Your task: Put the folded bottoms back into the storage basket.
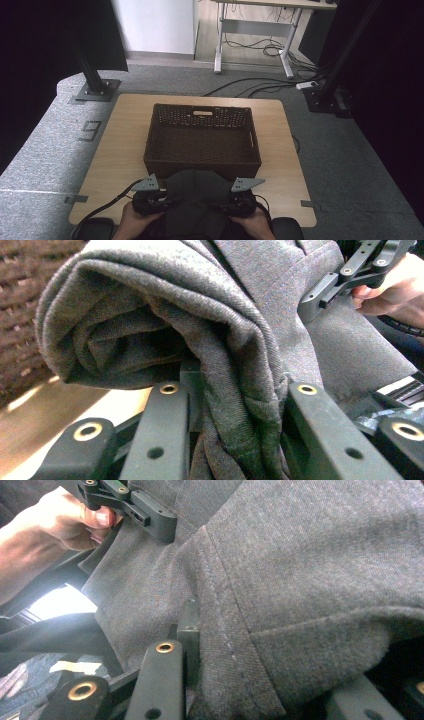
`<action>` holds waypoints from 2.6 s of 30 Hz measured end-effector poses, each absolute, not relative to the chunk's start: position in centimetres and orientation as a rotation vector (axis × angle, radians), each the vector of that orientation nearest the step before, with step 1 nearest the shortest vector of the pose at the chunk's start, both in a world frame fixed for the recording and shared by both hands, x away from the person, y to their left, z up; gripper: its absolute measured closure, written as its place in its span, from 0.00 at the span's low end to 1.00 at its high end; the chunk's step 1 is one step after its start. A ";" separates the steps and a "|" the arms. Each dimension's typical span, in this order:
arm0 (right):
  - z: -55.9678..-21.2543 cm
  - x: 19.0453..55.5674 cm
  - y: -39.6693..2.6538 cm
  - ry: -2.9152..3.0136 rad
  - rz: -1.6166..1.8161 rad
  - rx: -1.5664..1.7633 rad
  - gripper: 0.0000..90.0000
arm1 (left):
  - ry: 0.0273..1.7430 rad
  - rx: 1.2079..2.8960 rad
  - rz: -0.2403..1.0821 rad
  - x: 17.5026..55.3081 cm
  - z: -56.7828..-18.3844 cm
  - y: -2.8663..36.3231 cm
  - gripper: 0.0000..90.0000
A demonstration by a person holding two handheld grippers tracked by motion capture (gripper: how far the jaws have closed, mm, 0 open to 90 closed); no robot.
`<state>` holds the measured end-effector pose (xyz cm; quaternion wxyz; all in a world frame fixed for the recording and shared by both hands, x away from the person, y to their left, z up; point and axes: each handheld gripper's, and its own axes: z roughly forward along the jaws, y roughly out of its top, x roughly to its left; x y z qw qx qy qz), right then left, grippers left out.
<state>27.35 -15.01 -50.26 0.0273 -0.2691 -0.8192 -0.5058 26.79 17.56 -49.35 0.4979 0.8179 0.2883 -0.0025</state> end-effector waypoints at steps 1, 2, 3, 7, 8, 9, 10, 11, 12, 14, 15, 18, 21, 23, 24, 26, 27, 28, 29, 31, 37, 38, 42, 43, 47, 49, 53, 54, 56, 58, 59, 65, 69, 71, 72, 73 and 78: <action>-50.1 27.3 -15.0 -2.531 -1.570 -0.829 0.73 | 0.692 1.979 0.000 26.8 -49.1 17.6 0.80; -49.9 27.3 -15.1 -2.532 -1.581 -0.829 0.73 | 0.687 1.975 0.005 26.8 -48.8 17.6 0.80; -49.7 27.3 -15.1 -2.530 -1.590 -0.829 0.73 | 0.685 1.970 0.005 26.8 -48.6 17.6 0.80; -48.4 27.3 -15.2 -2.535 -1.635 -0.810 0.76 | 0.664 1.955 0.021 26.9 -47.4 17.7 0.80; -48.4 27.3 -15.2 -2.535 -1.635 -0.810 0.76 | 0.659 1.954 0.026 26.9 -47.2 17.7 0.80; -48.2 27.4 -15.2 -2.538 -1.641 -0.803 0.77 | 0.654 1.948 0.030 27.0 -46.8 17.7 0.80; -47.8 27.4 -15.2 -2.539 -1.654 -0.797 0.78 | 0.649 1.945 0.030 27.1 -46.6 17.8 0.80; -47.6 27.5 -15.1 -2.541 -1.659 -0.794 0.78 | 0.647 1.941 0.033 27.1 -46.4 17.8 0.80; -47.4 27.5 -15.1 -2.545 -1.665 -0.788 0.79 | 0.643 1.935 0.037 27.2 -46.2 17.8 0.80; -46.9 27.6 -15.0 -2.557 -1.682 -0.783 0.79 | 0.637 1.928 0.044 27.3 -45.9 17.9 0.80; -46.6 27.6 -15.0 -2.565 -1.691 -0.780 0.79 | 0.634 1.925 0.047 27.3 -45.7 17.9 0.80; -46.2 27.6 -14.9 -2.572 -1.702 -0.774 0.79 | 0.627 1.906 0.044 27.5 -45.2 18.1 0.80; -45.4 27.7 -14.9 -2.578 -1.720 -0.766 0.80 | 0.618 1.889 0.043 27.6 -44.6 18.3 0.81; -44.8 27.7 -14.9 -2.582 -1.732 -0.758 0.80 | 0.612 1.881 0.049 27.7 -44.1 18.3 0.81; -44.6 27.8 -14.9 -2.583 -1.738 -0.753 0.80 | 0.607 1.881 0.059 27.7 -43.8 18.3 0.81; -43.9 27.9 -14.9 -2.592 -1.751 -0.745 0.80 | 0.596 1.877 0.077 27.8 -43.1 18.3 0.81; -43.5 28.0 -14.9 -2.595 -1.758 -0.741 0.80 | 0.592 1.877 0.081 27.9 -42.8 18.3 0.81; -43.3 28.0 -14.9 -2.595 -1.763 -0.739 0.80 | 0.585 1.874 0.088 27.9 -42.4 18.3 0.81; -42.8 28.1 -14.9 -2.596 -1.773 -0.734 0.80 | 0.579 1.871 0.095 28.0 -42.0 18.3 0.81; -41.7 28.2 -15.0 -2.606 -1.795 -0.722 0.80 | 0.567 1.869 0.108 28.1 -41.3 18.2 0.81; -40.1 28.7 -15.1 -2.626 -1.819 -0.710 0.80 | 0.553 1.866 0.145 28.6 -39.4 18.1 0.81; -39.8 28.8 -15.1 -2.630 -1.822 -0.710 0.80 | 0.550 1.864 0.150 28.8 -39.0 18.0 0.81; -38.5 29.6 -15.2 -2.641 -1.839 -0.711 0.80 | 0.544 1.857 0.156 29.9 -37.7 17.9 0.81; -37.8 30.1 -15.2 -2.641 -1.854 -0.714 0.80 | 0.543 1.854 0.155 30.1 -37.4 17.9 0.81; -36.8 30.7 -15.3 -2.649 -1.870 -0.710 0.80 | 0.537 1.849 0.157 31.2 -36.0 17.8 0.81; -36.0 31.2 -15.3 -2.656 -1.879 -0.708 0.80 | 0.535 1.844 0.157 31.8 -35.2 17.8 0.81; -34.5 32.2 -15.4 -2.674 -1.901 -0.703 0.80 | 0.535 1.828 0.158 33.1 -33.8 17.8 0.81; -34.1 32.5 -15.3 -2.682 -1.909 -0.700 0.80 | 0.535 1.826 0.160 33.3 -33.5 17.8 0.81; -33.4 33.0 -15.3 -2.696 -1.919 -0.700 0.80 | 0.531 1.822 0.170 33.9 -32.8 17.8 0.81; -32.9 33.6 -15.2 -2.713 -1.926 -0.701 0.80 | 0.534 1.821 0.182 34.6 -32.3 17.7 0.81; -32.7 33.9 -15.2 -2.719 -1.930 -0.701 0.80 | 0.535 1.822 0.186 34.9 -32.2 17.7 0.81; -32.3 36.0 -15.1 -2.731 -1.940 -0.729 0.80 | 0.550 1.824 0.188 37.1 -31.8 17.5 0.81; -32.6 37.5 -15.0 -2.733 -1.932 -0.760 0.80 | 0.566 1.826 0.175 38.9 -32.2 17.5 0.81; -32.8 38.2 -14.9 -2.740 -1.920 -0.773 0.80 | 0.579 1.828 0.162 39.9 -32.6 17.5 0.81; -33.0 38.8 -14.8 -2.740 -1.911 -0.783 0.80 | 0.583 1.829 0.159 40.3 -32.8 17.5 0.81; -33.2 39.1 -14.8 -2.740 -1.905 -0.791 0.80 | 0.587 1.834 0.158 40.7 -33.1 17.5 0.81; -35.0 41.5 -14.3 -2.752 -1.835 -0.852 0.80 | 0.622 1.858 0.143 42.8 -34.8 17.3 0.81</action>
